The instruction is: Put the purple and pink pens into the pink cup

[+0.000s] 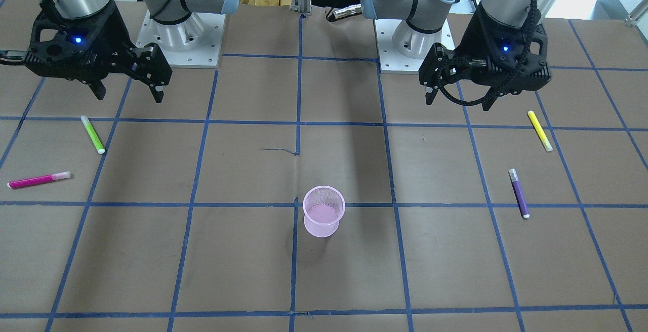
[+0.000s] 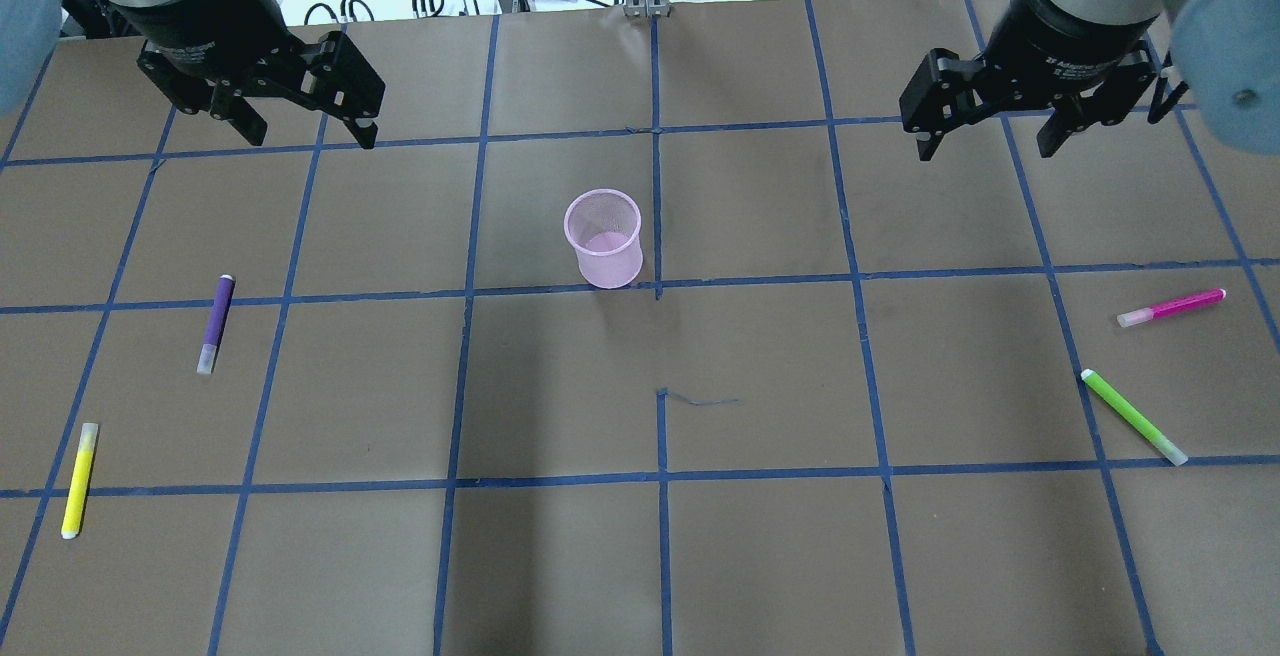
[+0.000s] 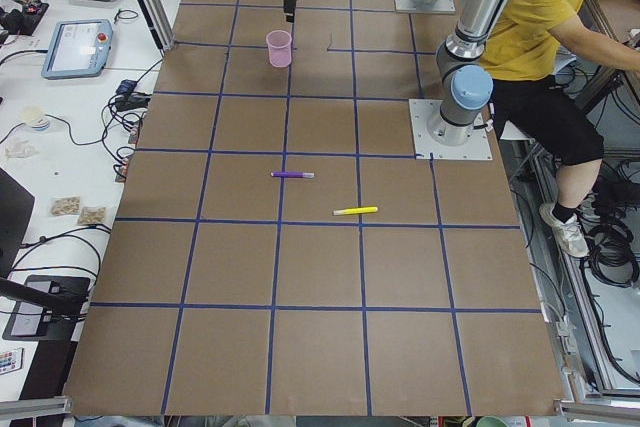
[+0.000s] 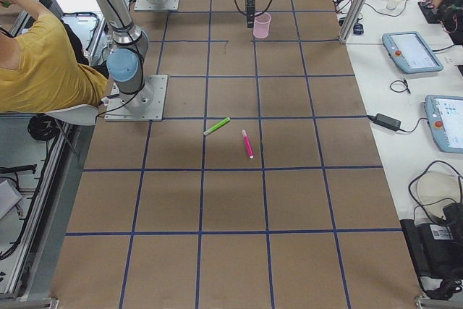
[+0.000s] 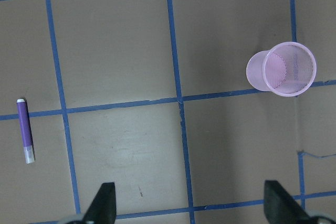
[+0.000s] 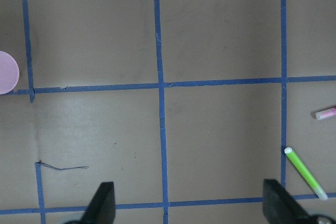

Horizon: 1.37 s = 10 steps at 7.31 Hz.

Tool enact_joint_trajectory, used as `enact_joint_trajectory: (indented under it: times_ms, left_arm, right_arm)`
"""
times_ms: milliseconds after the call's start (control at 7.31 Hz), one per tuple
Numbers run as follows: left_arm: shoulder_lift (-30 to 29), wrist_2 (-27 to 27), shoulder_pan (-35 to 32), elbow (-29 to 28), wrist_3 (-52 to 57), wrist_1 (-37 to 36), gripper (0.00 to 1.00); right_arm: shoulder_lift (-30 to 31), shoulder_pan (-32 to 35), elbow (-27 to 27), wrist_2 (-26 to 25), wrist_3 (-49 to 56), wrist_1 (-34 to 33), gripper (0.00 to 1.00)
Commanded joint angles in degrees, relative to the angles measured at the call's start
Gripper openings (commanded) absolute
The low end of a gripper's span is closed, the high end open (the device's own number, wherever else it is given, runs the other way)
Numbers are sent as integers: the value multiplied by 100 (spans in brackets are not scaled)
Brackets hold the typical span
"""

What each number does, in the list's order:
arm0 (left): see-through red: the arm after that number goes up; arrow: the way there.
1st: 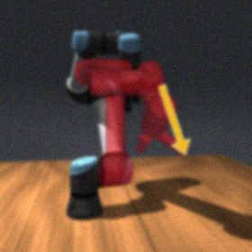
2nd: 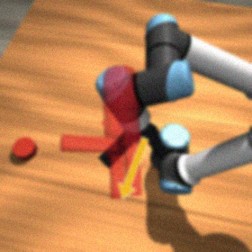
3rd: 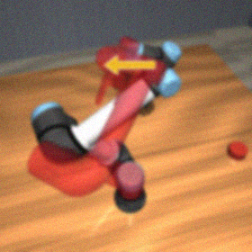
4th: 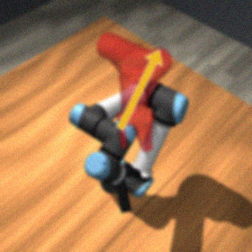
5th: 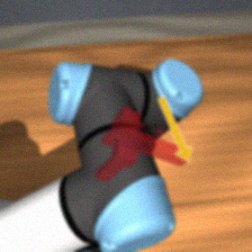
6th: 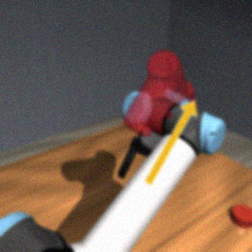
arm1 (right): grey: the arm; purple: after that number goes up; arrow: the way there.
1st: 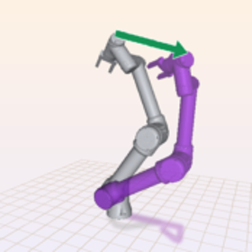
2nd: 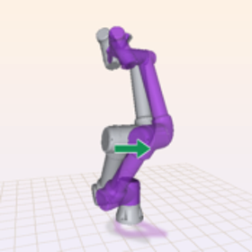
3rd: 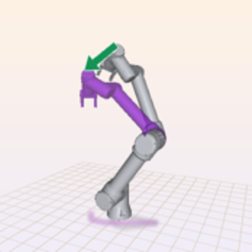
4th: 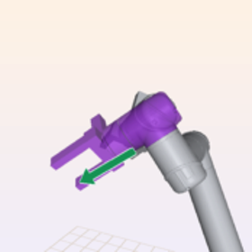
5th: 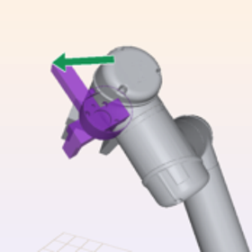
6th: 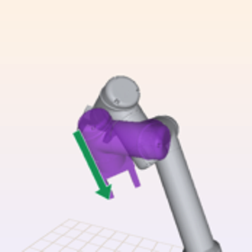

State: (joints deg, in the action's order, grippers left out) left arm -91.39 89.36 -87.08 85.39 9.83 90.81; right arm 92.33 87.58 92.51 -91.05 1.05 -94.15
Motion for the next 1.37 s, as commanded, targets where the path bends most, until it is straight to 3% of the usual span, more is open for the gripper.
enact_joint_trajectory:
  times_ms: [0, 137, 274, 547, 821, 1094, 1231]
  left_arm:
    - [-106, -24, 748, 162, 581, 155, 100]
    - [-316, -7, 1223, 432, 668, 86, 100]
    - [-562, 11, 1628, 853, 695, -593, 100]
    - [-1202, 151, 2288, 1575, 1516, -2360, 100]
    - [-1835, 152, 2467, 1622, 1662, -2814, 100]
    - [-2451, 178, 2703, 1604, 2622, -3899, 100]
    - [-2610, 204, 2713, 1534, 2655, -3931, 100]
  right_arm:
    - [-5, -178, 31, 34, 890, -51, 100]
    - [-13, -510, 31, 34, 1785, -51, 100]
    - [-31, -1114, 39, 69, 2629, -16, 100]
    - [-40, -2336, 354, 673, 4631, -25, 100]
    - [-49, -2989, 915, 615, 6488, -234, 100]
    - [-231, -3412, 1688, 614, 7466, -1775, 100]
    - [-477, -3797, 1866, 710, 8185, -2218, 100]
